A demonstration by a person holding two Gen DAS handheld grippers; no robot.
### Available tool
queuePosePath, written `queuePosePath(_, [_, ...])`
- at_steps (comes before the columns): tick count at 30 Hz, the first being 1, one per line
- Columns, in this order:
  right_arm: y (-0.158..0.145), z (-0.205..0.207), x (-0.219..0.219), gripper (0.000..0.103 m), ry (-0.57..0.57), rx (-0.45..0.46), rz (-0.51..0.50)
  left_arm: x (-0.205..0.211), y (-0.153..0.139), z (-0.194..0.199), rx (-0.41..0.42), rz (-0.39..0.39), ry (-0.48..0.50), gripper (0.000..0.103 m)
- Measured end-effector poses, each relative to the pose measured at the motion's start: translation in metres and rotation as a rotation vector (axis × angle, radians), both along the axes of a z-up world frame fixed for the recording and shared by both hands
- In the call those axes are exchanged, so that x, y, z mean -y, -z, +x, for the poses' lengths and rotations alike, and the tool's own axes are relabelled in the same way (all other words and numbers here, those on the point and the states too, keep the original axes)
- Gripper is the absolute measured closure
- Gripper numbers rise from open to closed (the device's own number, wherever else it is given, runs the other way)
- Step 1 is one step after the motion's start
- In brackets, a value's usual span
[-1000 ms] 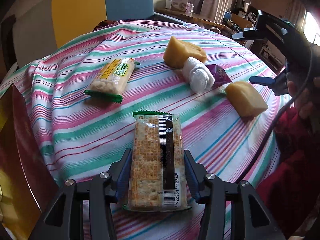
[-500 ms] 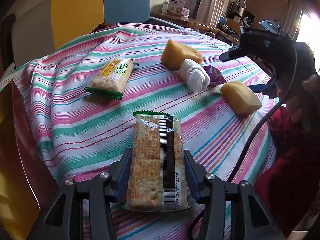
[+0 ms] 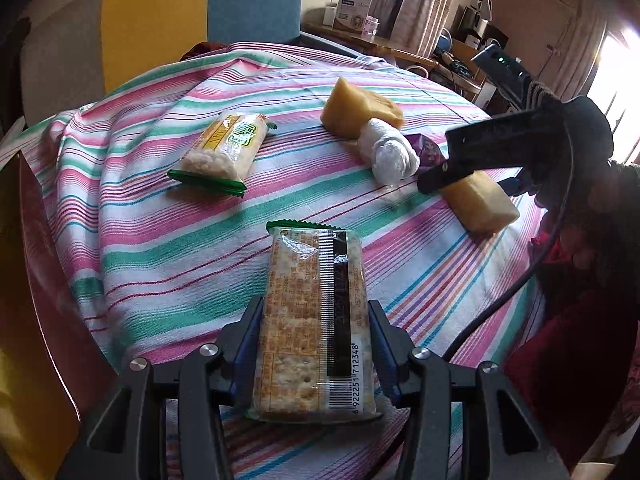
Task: Organize objects
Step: 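Grasp a yellow sponge with the right tool while the left tool holds the crackers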
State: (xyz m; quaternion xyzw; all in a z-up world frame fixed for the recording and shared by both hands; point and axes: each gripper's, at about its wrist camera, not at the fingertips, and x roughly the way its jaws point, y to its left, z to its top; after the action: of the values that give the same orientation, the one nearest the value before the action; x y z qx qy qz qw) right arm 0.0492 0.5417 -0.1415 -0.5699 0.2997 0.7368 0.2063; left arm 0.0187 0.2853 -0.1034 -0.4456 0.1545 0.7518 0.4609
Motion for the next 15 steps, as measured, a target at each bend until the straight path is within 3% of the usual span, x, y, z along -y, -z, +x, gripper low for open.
queuePosePath(7, [0.006,-0.008,0.008,0.000,-0.115,0.127,0.010,0.004,0.000,-0.004,0.027,0.024,-0.007,0.053])
queuePosePath(15, [0.005,0.001,0.001,0.000,-0.074,0.125,-0.029,0.006,0.000,-0.003,0.022,0.034,-0.005,0.053])
